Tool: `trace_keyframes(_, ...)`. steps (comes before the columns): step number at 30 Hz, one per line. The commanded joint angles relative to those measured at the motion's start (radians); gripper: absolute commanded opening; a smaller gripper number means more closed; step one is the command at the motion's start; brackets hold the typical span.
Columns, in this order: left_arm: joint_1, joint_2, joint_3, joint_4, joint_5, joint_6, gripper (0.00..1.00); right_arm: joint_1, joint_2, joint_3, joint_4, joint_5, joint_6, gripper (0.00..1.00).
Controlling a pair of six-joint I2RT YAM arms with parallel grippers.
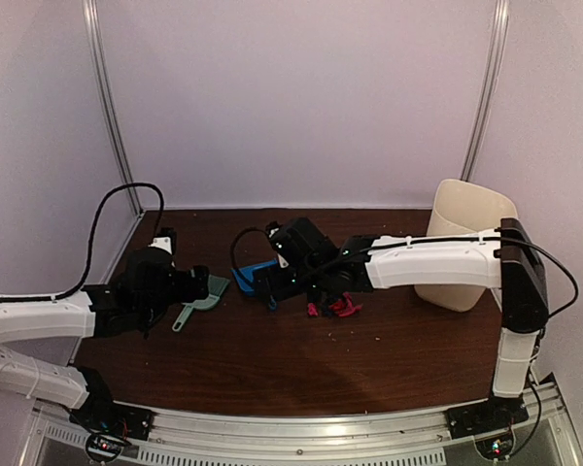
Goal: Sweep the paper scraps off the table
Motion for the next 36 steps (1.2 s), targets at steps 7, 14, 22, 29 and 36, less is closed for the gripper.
trace_keyframes(7,0.081,0.051,0.005,0.030,0.093,-0.051,0.94,-0.007,0.259,0.261,-0.107,0.012,-0.059,1.00)
trace_keyframes(14,0.095,0.054,0.001,0.021,0.089,-0.067,0.91,-0.022,0.357,0.335,-0.116,0.000,-0.051,0.99)
trace_keyframes(22,0.100,0.033,-0.015,0.015,0.067,-0.082,0.91,-0.031,0.413,0.346,-0.106,0.021,-0.028,0.83)
trace_keyframes(29,0.103,0.031,-0.017,0.018,0.070,-0.082,0.90,-0.036,0.448,0.360,-0.110,0.036,-0.023,0.68)
trace_keyframes(36,0.103,0.019,-0.022,0.025,0.075,-0.077,0.90,-0.038,0.459,0.364,-0.098,0.084,-0.028,0.46)
